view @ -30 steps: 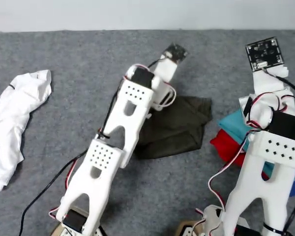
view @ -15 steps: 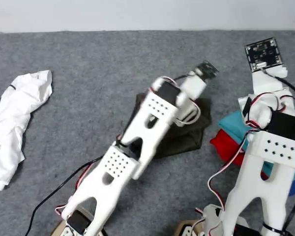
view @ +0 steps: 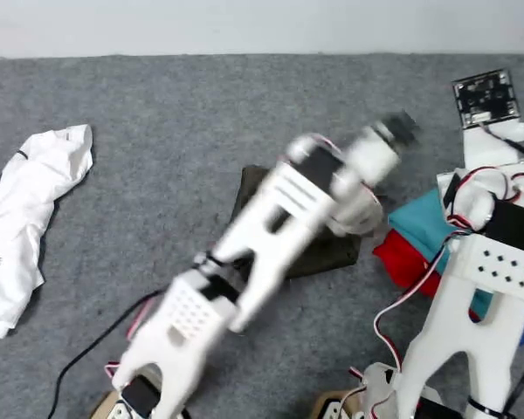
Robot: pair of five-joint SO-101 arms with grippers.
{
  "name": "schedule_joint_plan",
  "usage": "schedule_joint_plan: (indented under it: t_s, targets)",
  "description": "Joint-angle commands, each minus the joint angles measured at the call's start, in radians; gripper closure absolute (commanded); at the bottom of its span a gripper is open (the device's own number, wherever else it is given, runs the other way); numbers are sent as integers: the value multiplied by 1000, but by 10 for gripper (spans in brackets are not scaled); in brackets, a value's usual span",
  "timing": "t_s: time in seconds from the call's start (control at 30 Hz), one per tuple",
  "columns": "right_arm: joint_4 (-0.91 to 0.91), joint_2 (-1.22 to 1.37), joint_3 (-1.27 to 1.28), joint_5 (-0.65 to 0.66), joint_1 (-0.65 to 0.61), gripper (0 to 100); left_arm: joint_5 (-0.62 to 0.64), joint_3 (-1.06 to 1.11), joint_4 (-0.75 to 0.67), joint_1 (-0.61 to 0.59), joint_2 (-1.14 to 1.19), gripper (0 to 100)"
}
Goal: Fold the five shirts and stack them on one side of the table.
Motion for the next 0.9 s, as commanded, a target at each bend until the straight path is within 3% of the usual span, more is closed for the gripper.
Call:
schedule_joint_plan:
  t_s: [0.0,0.13,0.3,0.4,0.6,0.87]
  targets:
    - [-39,1,15,-46,-27,846,-35,-4,15,-227,-143,831]
    - [-71,96,8,-153,-180,848,-63,4,17,-428,-252,831]
    - [-22,360,-152,-164,-417,848,-77,82,17,-684,-324,831]
    - [42,570,-328,-157,-496,848,-71,193,17,-812,-342,832]
    - [262,905,-690,-157,-585,849,-74,389,17,-872,-416,833]
    - [295,1106,-855,-158,-604,887,-72,461,15,-872,-439,833]
